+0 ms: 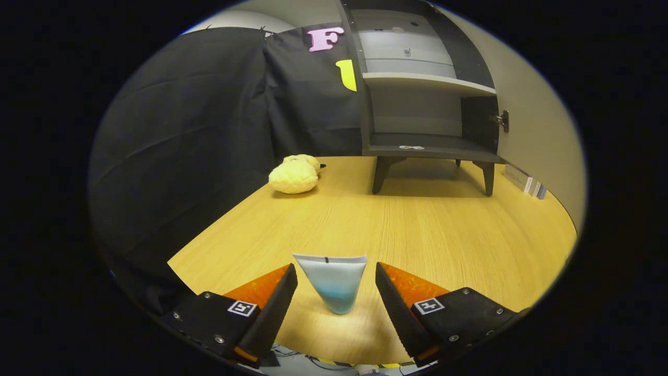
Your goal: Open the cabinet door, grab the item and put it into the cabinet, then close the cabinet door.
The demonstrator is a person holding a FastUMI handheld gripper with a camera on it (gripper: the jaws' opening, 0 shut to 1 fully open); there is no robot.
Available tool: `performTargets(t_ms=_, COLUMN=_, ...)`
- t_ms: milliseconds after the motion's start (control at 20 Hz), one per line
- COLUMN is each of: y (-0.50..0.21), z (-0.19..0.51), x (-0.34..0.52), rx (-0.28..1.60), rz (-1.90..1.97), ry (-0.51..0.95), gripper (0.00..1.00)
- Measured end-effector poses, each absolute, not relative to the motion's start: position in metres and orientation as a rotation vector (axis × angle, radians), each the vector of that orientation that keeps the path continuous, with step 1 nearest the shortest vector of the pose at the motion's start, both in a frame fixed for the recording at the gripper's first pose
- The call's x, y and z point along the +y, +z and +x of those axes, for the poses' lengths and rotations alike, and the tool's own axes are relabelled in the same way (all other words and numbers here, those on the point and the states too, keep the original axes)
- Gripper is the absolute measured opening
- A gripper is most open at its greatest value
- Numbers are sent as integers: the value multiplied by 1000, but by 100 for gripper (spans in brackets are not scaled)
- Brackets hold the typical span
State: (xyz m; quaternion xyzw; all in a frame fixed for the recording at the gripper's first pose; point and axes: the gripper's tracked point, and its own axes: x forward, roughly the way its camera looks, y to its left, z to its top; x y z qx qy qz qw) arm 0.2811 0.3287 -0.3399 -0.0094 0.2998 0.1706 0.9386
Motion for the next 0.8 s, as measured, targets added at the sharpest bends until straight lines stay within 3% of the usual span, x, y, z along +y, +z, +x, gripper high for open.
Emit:
performTargets(t_ms=150, y=-349, z=281, x=327, rx=644, rz=-20, ry=352, gripper=90)
performTargets(t_ms=300, y=-350, z=281, x=323, rx=637, rz=-36, ry=346, gripper=52)
performTargets(t_ms=800, y=-292, z=305, x=307, rx=616, rz=14, ry=349, gripper=51)
